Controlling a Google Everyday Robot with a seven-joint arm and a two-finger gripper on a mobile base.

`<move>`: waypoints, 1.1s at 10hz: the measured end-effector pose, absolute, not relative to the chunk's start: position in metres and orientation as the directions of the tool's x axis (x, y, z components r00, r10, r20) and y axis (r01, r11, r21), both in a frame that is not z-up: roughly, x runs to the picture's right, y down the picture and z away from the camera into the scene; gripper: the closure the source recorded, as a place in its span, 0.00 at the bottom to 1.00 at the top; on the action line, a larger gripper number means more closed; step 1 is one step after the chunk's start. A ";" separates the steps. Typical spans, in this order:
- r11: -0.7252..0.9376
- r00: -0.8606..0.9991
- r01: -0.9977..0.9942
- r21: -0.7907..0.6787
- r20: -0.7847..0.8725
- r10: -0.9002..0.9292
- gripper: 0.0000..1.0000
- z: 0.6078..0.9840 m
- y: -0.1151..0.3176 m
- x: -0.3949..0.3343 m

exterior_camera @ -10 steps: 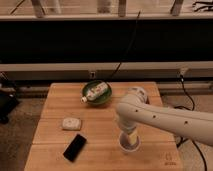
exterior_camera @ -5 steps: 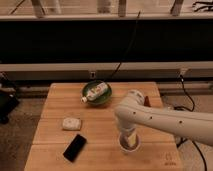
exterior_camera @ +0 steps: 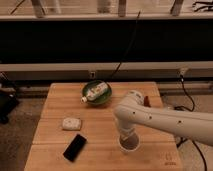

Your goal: Pick up the ceramic cup

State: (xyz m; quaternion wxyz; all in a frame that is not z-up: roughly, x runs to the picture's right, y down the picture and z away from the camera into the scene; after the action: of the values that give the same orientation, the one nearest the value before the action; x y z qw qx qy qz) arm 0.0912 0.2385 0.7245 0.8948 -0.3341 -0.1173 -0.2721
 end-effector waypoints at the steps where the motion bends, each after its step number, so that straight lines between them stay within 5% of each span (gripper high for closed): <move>1: 0.631 0.825 0.564 -0.533 0.393 -0.406 0.95 0.723 0.237 0.091; 11: 0.623 0.809 0.587 -0.517 0.351 -0.472 1.00 0.685 0.165 0.106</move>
State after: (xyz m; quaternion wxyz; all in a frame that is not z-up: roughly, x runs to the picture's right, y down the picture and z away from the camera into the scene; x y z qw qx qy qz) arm 0.1059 0.1650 0.6850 0.8962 -0.3185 -0.0907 -0.2953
